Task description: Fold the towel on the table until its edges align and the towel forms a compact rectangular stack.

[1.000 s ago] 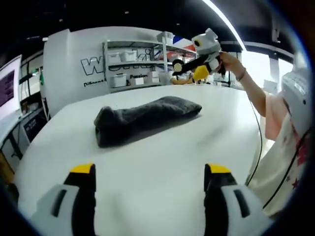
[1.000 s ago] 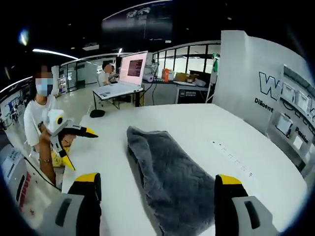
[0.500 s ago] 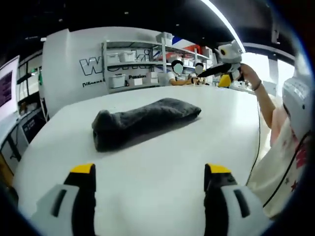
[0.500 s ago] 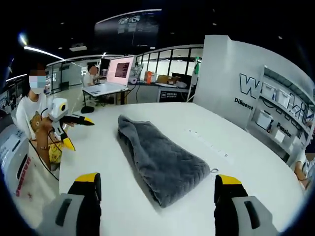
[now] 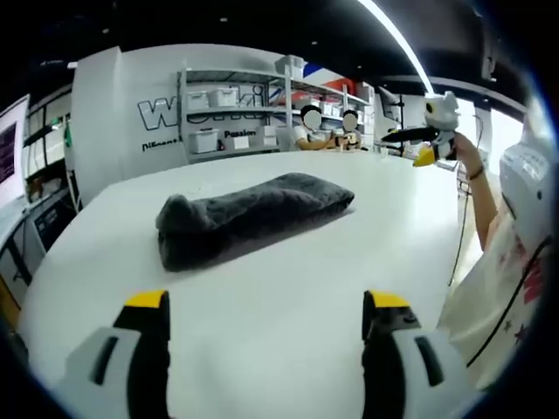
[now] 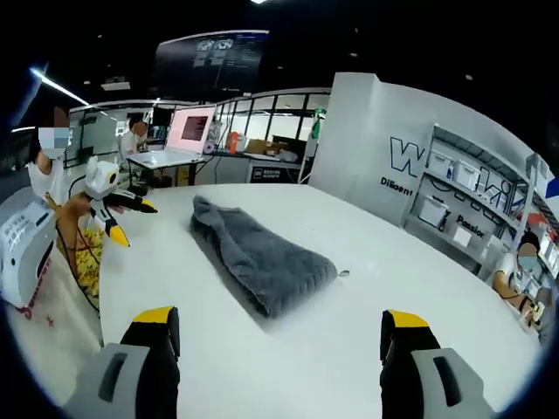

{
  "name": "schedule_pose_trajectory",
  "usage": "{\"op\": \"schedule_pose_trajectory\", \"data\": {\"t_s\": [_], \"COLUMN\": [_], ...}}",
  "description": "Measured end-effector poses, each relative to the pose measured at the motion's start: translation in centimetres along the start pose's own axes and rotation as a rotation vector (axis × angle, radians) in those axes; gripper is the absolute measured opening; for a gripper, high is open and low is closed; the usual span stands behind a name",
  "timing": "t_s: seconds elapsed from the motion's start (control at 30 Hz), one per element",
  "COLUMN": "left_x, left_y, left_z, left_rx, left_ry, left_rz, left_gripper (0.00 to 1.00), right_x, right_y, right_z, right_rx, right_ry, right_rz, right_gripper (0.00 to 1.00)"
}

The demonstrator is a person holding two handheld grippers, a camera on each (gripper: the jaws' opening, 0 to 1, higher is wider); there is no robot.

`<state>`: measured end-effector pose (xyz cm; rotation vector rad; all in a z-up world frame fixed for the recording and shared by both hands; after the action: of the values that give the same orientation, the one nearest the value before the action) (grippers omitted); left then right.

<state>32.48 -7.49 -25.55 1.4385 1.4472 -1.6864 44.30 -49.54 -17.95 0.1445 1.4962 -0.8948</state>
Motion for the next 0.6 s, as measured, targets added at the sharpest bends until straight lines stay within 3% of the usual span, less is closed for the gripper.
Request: {"op": "schedule_pose_trajectory", "data": {"t_s": [0.2,0.27,0.33,0.47,0.6], "left_x": [-0.3,-0.3,-0.3,-0.4,-0.6], "left_y": [0.0,0.1,0.1,0.3,0.3], "left_z": [0.0,0.1,0.1,0.1,0.0], "left_rx": [-0.008,-0.008,0.002,0.006,0.000], "left_ry": [-0.001,0.006,0.003,-0.001,-0.006], "left_rz": [0.004,-0.001,-0.006,-0.010,0.000], "left_gripper": [0.95,0.95,0.94,0.94,0.94], "right_x": [2.9,3.6,4.2,5.4,6.3], "right_y": [-0.7,-0.9,-1.1,-1.9,-2.1], "right_z": [0.0,0.1,0.2,0.4,-0.2], "right_rx": [0.035,0.045,0.050,0.095,0.059], "right_ry": [0.058,0.065,-0.005,0.005,0.068], "right_rz": [-0.022,0.002,0.022,0.045,0.102], "right_gripper": [0.99,0.99,0.99,0.99,1.00]}}
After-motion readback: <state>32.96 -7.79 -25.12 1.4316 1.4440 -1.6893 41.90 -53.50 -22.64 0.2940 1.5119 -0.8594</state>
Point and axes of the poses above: the point that each gripper's makers call its tool centre point, and the gripper's own axes: y roughly forward along the fingers, z roughly to its right, x roughly out of its underside, the point moved 9 cm from there along -y, roughly backward along the fingers, and after that the axes turned 5 degrees about y, right-handed, at the moved point
